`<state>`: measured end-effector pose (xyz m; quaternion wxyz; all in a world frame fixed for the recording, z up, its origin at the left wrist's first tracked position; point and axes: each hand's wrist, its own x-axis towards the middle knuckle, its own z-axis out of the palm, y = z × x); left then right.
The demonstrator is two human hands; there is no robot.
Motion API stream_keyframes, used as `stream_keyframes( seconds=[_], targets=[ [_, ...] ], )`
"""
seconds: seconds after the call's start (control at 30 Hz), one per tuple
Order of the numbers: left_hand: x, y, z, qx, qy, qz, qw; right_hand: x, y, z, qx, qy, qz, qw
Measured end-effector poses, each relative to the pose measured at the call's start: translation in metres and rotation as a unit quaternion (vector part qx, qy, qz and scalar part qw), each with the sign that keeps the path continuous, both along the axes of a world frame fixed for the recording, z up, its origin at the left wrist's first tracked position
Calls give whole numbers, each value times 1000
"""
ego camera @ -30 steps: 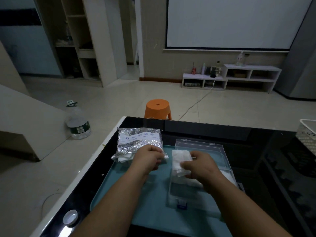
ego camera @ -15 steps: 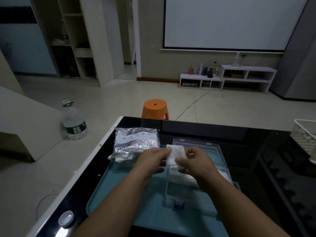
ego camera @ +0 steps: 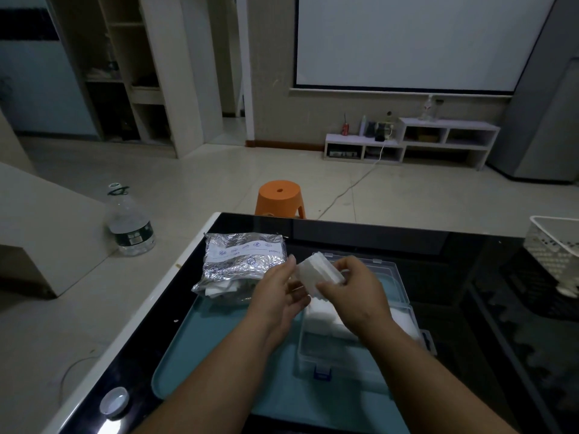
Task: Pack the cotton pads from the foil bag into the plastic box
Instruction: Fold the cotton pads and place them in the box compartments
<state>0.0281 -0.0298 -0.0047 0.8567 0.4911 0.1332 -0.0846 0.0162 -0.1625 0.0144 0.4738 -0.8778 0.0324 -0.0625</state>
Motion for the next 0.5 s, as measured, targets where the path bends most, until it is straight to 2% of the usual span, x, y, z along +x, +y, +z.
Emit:
stream_keyframes(
  seconds=[0.1, 0.23, 0.37, 0.5],
  targets=[
    [-3, -7, 0, -62, -31, -8, 998, -5, 7, 2, -49, -57, 16, 997],
    [-2, -12, -1, -102, -65, -11, 993, -8, 15, 1, -53, -63, 70, 994],
    [2, -5, -1, -86, -8, 38, 996, -6, 7, 9, -66, -34, 118, 990],
    [-2, -1, 3, -137, 34, 18, 990, -3, -2, 16, -56, -42, 119, 990]
  ],
)
